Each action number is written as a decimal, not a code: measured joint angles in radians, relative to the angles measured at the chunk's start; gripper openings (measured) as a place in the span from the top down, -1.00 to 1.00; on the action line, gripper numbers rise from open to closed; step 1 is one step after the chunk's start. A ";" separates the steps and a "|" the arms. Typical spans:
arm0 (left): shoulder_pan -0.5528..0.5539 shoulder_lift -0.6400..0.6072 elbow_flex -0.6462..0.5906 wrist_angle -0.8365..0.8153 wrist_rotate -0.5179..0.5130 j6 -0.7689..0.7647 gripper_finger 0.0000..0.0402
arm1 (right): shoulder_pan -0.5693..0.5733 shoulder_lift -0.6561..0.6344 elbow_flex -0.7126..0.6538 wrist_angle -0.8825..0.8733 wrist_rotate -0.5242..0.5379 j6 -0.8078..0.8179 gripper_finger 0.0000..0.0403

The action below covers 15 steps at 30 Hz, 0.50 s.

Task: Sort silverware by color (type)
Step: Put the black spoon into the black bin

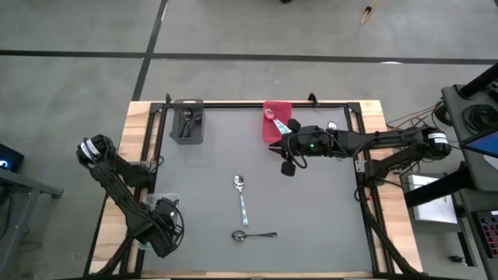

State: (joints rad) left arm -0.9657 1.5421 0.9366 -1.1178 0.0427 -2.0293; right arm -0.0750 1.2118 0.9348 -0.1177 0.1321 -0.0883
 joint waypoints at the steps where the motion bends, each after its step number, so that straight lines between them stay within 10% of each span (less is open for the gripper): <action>1: 0.000 0.000 0.003 -0.001 0.001 0.000 0.68 | 0.000 0.000 0.000 0.000 0.000 0.000 0.79; 15: 0.041 -0.003 0.162 -0.078 -0.142 0.260 0.67 | 0.001 0.000 0.000 -0.024 0.000 0.099 0.79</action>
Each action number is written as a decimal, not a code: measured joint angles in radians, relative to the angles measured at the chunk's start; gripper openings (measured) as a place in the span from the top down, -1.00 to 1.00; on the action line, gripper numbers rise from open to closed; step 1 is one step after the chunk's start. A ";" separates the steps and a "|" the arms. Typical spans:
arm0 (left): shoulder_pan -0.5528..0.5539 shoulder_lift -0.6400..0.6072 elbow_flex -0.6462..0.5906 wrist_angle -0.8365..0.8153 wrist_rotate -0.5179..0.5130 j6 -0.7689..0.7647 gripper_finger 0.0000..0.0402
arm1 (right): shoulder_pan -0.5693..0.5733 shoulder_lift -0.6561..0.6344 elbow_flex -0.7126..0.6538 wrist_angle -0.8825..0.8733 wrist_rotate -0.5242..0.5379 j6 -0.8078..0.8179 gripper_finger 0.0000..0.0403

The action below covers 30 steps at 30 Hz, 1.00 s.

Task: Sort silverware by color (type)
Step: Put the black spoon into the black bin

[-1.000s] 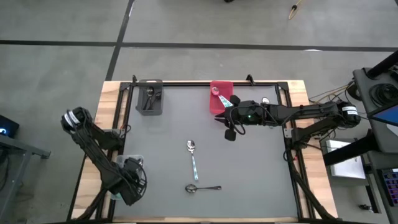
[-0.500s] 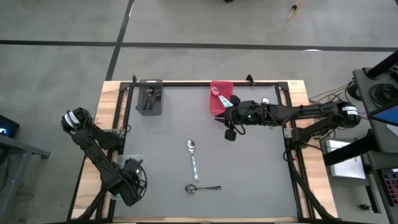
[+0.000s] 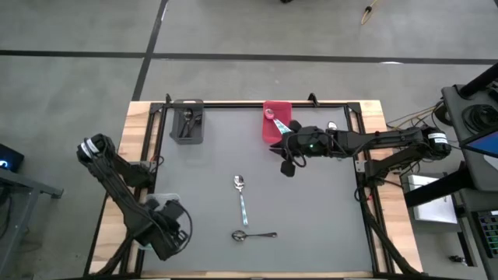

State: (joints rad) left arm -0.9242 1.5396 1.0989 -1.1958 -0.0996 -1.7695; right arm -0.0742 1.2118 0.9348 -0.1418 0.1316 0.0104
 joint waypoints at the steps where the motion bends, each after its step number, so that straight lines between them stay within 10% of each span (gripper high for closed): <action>1: 0.008 0.000 0.015 0.000 -0.039 0.038 0.67 | 0.000 0.000 0.000 -0.011 0.000 0.022 0.79; 30: 0.440 -0.086 0.031 -0.001 -0.315 1.071 0.82 | 0.184 0.000 -0.077 -0.295 0.004 0.639 0.79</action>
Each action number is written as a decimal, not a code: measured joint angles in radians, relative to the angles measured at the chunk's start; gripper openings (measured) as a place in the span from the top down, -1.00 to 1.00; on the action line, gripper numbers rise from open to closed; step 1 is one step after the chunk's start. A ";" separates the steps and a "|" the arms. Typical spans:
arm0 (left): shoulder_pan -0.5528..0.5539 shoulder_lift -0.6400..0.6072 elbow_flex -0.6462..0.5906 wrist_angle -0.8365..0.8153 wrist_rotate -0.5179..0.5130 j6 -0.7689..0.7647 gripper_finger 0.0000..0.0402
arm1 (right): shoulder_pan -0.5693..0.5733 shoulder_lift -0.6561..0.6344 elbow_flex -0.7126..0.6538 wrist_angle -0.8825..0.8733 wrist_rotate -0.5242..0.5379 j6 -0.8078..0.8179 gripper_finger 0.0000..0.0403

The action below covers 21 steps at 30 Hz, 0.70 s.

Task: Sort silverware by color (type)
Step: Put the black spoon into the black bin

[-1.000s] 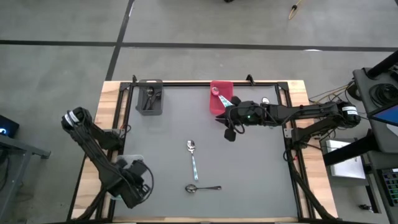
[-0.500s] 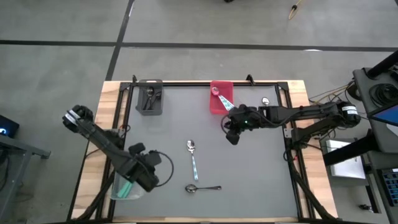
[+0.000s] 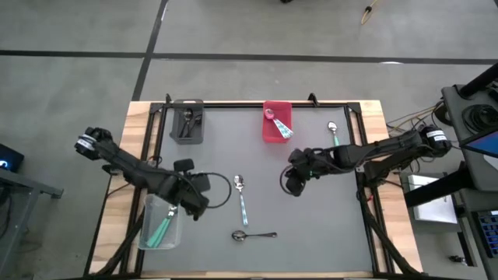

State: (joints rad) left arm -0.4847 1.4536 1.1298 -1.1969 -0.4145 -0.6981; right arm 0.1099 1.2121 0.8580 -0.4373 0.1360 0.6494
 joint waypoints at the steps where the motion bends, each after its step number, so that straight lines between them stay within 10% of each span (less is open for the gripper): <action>1: 0.012 -0.011 0.000 0.004 -0.009 0.032 0.82 | 0.013 0.000 -0.006 0.000 0.008 0.028 0.79; 21: 0.289 -0.304 -0.158 0.457 0.172 0.625 0.82 | 0.295 0.035 -0.032 0.049 0.309 0.434 0.79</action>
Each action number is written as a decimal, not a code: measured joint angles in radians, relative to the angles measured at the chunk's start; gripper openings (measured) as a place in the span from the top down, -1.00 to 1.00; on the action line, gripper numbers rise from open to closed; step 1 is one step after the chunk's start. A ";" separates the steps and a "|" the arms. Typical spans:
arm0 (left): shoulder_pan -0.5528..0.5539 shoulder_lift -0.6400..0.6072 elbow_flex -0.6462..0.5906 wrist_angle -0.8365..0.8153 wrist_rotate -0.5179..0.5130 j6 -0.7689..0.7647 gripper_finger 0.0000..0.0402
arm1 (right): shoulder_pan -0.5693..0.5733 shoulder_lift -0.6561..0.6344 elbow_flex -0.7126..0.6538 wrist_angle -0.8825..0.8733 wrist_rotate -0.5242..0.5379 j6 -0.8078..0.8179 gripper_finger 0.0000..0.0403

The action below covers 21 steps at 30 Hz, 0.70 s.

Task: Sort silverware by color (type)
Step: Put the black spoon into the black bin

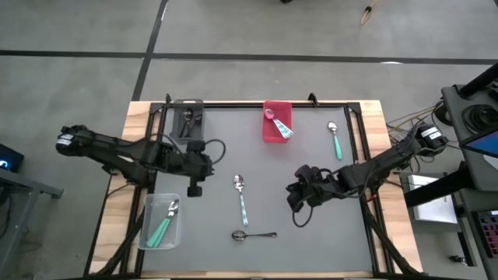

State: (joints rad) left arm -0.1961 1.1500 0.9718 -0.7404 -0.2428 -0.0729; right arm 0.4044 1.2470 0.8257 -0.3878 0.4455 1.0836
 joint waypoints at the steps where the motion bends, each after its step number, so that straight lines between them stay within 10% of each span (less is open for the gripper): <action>1: 0.022 -0.001 0.000 0.008 0.000 0.029 0.82 | 0.002 0.016 0.006 0.021 0.000 -0.009 0.79; 21: 0.307 -0.025 0.000 0.338 0.326 0.258 0.82 | 0.036 0.477 0.643 -0.179 -0.010 -0.639 0.79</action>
State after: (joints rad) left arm 0.1108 1.1253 0.9714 -0.4025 0.0835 0.1850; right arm 0.4405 1.7244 1.4687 -0.5671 0.4350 0.4447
